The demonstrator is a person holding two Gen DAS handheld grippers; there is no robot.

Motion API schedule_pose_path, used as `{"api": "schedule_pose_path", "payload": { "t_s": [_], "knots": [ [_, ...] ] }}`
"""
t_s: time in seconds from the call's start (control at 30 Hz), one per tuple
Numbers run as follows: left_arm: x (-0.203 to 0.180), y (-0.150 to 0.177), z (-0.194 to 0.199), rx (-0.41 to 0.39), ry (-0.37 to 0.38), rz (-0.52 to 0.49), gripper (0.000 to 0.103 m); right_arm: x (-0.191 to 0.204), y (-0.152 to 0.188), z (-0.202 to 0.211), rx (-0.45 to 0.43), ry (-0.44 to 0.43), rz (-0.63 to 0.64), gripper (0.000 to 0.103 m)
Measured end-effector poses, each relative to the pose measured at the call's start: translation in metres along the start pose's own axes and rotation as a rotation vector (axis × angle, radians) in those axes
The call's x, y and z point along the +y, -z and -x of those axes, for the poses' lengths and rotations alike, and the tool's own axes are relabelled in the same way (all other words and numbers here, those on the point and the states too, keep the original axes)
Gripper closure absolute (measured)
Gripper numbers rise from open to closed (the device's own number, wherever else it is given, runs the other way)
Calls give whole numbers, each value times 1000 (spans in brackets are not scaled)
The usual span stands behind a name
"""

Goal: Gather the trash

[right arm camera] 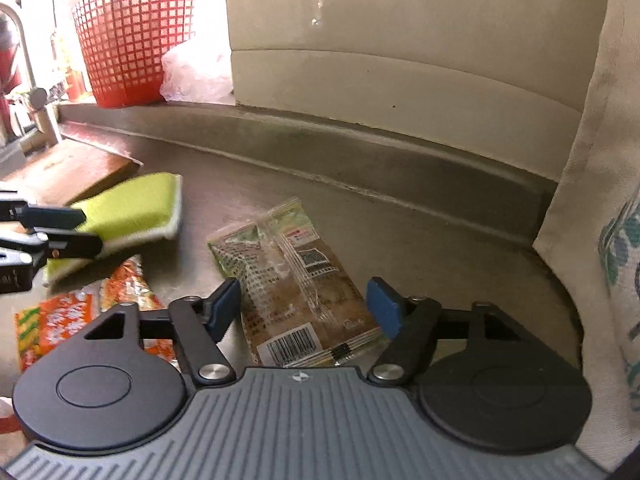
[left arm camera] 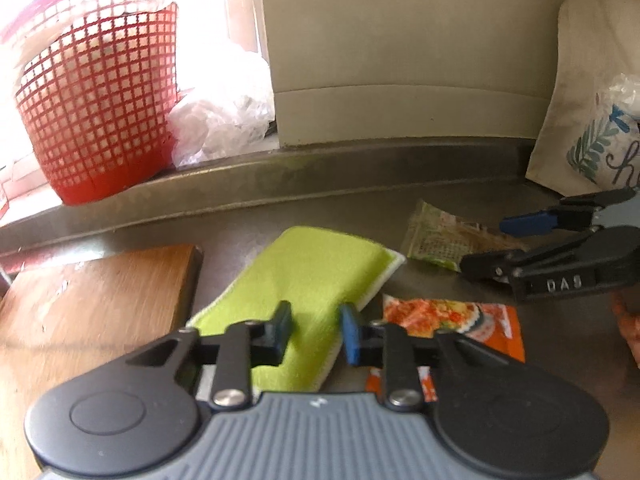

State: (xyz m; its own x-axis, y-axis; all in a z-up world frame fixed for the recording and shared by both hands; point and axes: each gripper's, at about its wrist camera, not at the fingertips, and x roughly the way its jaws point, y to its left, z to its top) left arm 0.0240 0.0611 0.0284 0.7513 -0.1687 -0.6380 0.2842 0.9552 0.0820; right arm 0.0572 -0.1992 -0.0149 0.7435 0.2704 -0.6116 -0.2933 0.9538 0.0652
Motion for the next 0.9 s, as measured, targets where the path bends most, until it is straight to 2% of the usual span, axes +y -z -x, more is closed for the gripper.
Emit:
{"api": "schedule_pose_path", "payload": {
  "t_s": [0.07, 0.17, 0.27, 0.47, 0.6, 0.67, 0.73, 0.87, 0.9],
  "knots": [
    [1, 4, 5, 0, -2, 19, 87, -2, -2, 0, -1, -44, -35, 28],
    [4, 10, 11, -2, -10, 52, 93, -2, -2, 0, -7, -70, -60, 33],
    [7, 16, 18, -2, -14, 70, 94, -2, -2, 1, -6, -96, -82, 36],
    [15, 21, 34, -19, -23, 124, 95, -6, -6, 8, -24, -229, -181, 39],
    [14, 23, 45, -50, -48, 94, 95, -6, -5, 8, -24, -276, -226, 39],
    [8, 23, 48, -66, -60, 56, 86, -5, 0, 7, -13, -310, -258, 40],
    [0, 22, 49, -82, -68, 5, 65, 3, 1, 7, -13, -314, -247, 40],
    [-12, 20, 41, -96, -126, -113, 58, 19, -4, 5, -25, -347, -240, 40],
    [-14, 19, 38, -93, -140, -138, 53, 23, -4, 5, -28, -342, -234, 40]
  ]
}}
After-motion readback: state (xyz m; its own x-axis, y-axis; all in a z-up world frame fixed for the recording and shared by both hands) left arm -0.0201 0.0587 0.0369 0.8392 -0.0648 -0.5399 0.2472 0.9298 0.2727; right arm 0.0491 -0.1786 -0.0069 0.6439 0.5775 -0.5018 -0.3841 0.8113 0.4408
